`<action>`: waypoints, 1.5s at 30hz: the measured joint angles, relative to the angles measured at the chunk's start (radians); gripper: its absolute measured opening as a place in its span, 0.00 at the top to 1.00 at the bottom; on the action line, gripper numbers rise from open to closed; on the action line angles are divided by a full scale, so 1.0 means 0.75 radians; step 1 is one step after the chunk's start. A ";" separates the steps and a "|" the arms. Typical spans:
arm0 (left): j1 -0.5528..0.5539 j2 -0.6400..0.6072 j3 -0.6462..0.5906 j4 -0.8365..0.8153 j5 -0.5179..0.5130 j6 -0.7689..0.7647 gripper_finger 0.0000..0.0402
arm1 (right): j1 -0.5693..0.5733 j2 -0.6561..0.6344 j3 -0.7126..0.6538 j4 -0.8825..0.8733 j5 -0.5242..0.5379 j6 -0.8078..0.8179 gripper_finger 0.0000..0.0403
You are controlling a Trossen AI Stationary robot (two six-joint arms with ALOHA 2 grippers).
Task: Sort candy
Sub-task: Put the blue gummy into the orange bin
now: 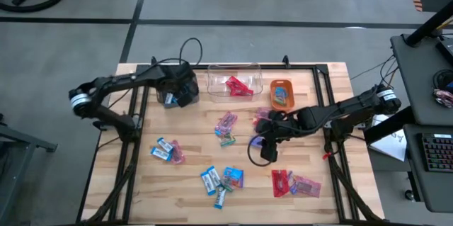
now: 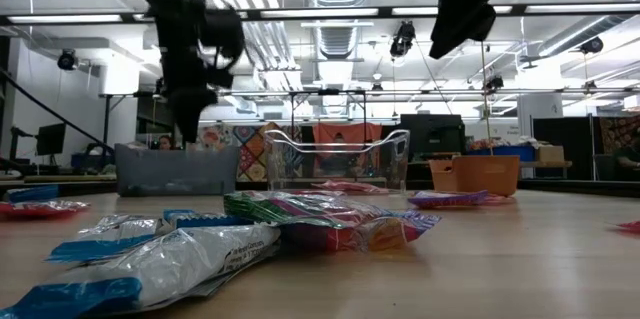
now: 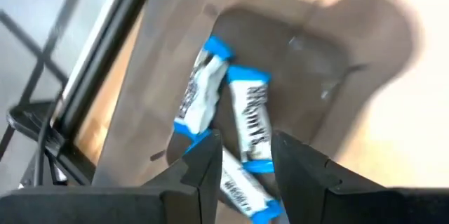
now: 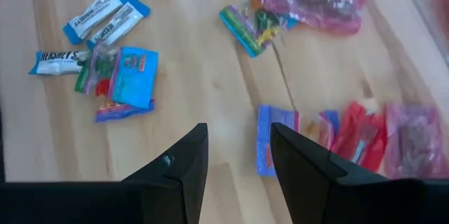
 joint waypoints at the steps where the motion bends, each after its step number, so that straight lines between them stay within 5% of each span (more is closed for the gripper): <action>1: -0.033 -0.039 0.000 0.006 0.000 -0.010 0.73 | 0.000 0.003 0.000 -0.002 0.000 0.020 0.64; 13: -0.528 -0.415 -0.108 0.376 0.036 -0.074 0.73 | 0.001 0.113 -0.007 -0.065 -0.012 0.186 0.64; 23: -0.845 -0.490 -0.367 0.829 0.037 -0.064 0.73 | 0.008 0.267 -0.007 -0.132 -0.010 0.050 0.64; 29: -0.908 -0.459 -0.488 1.039 0.037 -0.062 0.73 | 0.055 0.363 -0.008 -0.108 0.059 -0.279 0.64; 45: -0.909 -0.435 -0.596 1.287 0.036 -0.091 0.73 | 0.052 0.575 -0.011 -0.001 0.211 -0.239 0.64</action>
